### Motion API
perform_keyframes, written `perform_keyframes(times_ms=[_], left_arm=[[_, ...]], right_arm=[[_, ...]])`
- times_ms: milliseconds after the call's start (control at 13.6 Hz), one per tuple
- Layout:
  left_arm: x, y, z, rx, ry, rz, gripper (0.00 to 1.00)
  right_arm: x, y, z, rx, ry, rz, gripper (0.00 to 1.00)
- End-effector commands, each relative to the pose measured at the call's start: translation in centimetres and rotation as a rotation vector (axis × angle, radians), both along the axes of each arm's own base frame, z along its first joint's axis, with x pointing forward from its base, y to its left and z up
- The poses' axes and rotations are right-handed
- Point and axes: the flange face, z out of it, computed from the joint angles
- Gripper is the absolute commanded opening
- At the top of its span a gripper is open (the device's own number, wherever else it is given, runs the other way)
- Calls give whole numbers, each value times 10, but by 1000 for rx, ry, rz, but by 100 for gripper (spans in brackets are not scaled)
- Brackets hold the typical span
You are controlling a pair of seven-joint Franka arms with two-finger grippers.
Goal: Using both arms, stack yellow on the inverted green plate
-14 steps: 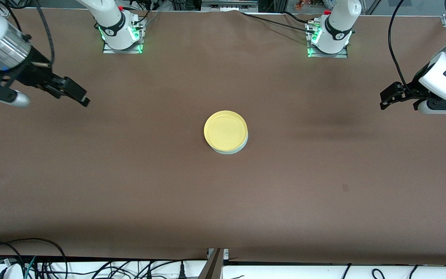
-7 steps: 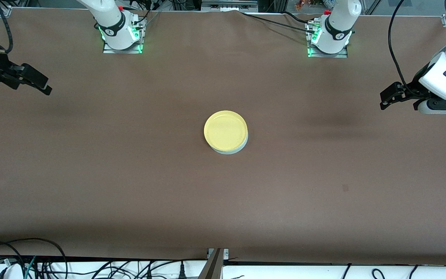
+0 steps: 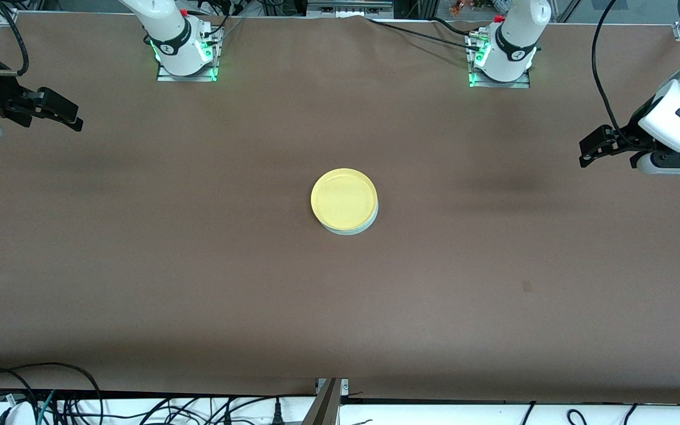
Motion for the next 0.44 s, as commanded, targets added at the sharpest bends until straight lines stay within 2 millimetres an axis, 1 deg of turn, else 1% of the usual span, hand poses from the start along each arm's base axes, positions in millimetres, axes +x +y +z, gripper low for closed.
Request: perform_keyframes(times_ms=[0,367], left_arm=[[4,-1,5,-12,1,-14,100],[3,-1,4,-12,7,-14,100]], right_arm=[[-1,-4,4,-12,8,29,100],[-3,-1,5,-7,17,81,100]])
